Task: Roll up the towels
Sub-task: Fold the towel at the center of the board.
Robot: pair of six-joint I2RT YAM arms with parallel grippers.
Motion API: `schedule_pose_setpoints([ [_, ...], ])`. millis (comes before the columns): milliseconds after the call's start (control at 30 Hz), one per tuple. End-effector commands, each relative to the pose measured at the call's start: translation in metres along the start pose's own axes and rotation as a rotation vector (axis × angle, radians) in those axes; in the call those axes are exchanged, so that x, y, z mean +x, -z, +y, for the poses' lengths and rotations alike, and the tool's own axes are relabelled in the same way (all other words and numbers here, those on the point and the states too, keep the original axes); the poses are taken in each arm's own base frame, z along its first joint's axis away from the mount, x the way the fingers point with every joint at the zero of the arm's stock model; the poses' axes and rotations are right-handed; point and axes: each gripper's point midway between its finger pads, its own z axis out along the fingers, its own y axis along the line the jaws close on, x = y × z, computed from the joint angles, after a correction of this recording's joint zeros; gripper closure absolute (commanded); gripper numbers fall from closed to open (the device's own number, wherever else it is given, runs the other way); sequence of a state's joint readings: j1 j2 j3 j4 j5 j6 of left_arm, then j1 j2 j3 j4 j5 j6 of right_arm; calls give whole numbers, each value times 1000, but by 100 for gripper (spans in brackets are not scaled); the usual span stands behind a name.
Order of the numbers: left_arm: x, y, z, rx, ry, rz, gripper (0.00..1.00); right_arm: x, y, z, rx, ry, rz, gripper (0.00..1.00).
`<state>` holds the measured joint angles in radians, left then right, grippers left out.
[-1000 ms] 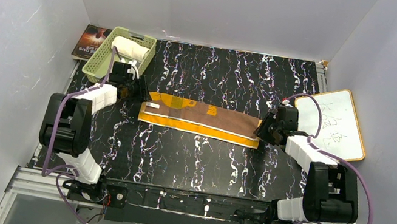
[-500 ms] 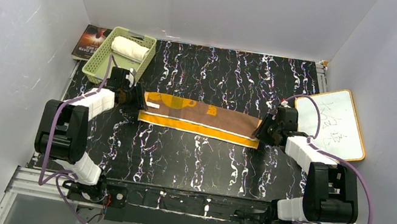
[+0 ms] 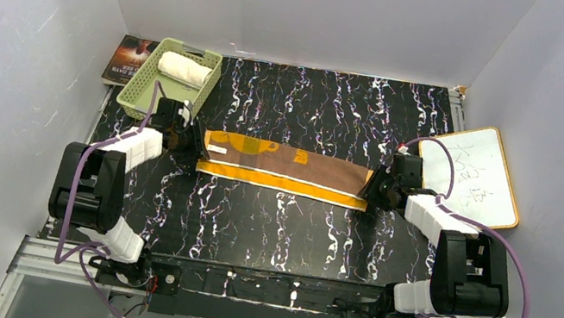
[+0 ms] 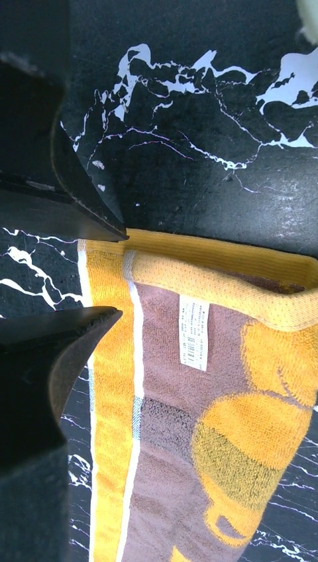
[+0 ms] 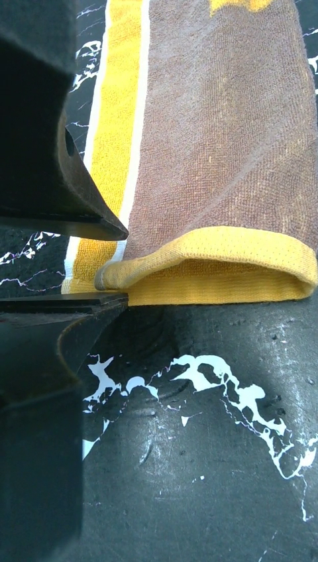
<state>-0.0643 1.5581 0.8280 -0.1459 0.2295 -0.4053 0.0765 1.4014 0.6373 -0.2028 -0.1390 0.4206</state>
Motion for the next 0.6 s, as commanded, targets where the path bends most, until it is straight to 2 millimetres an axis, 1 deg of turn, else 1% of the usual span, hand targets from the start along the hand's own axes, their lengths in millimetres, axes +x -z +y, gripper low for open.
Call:
schedule_pose_setpoints([
  [0,2,6,-3,22,17,-1,61,-9,4,5,-28,14,-39,68],
  [167,3,-3,-3,27,30,3,67,-9,4,5,-29,14,-40,69],
  [333,-1,-7,-2,28,34,-13,70,-9,5,5,-31,14,-38,71],
  [500,-5,-6,-2,22,28,-31,78,-9,5,6,-31,15,-38,74],
  [567,-4,-5,-1,15,24,-28,85,-10,5,7,-34,16,-38,77],
])
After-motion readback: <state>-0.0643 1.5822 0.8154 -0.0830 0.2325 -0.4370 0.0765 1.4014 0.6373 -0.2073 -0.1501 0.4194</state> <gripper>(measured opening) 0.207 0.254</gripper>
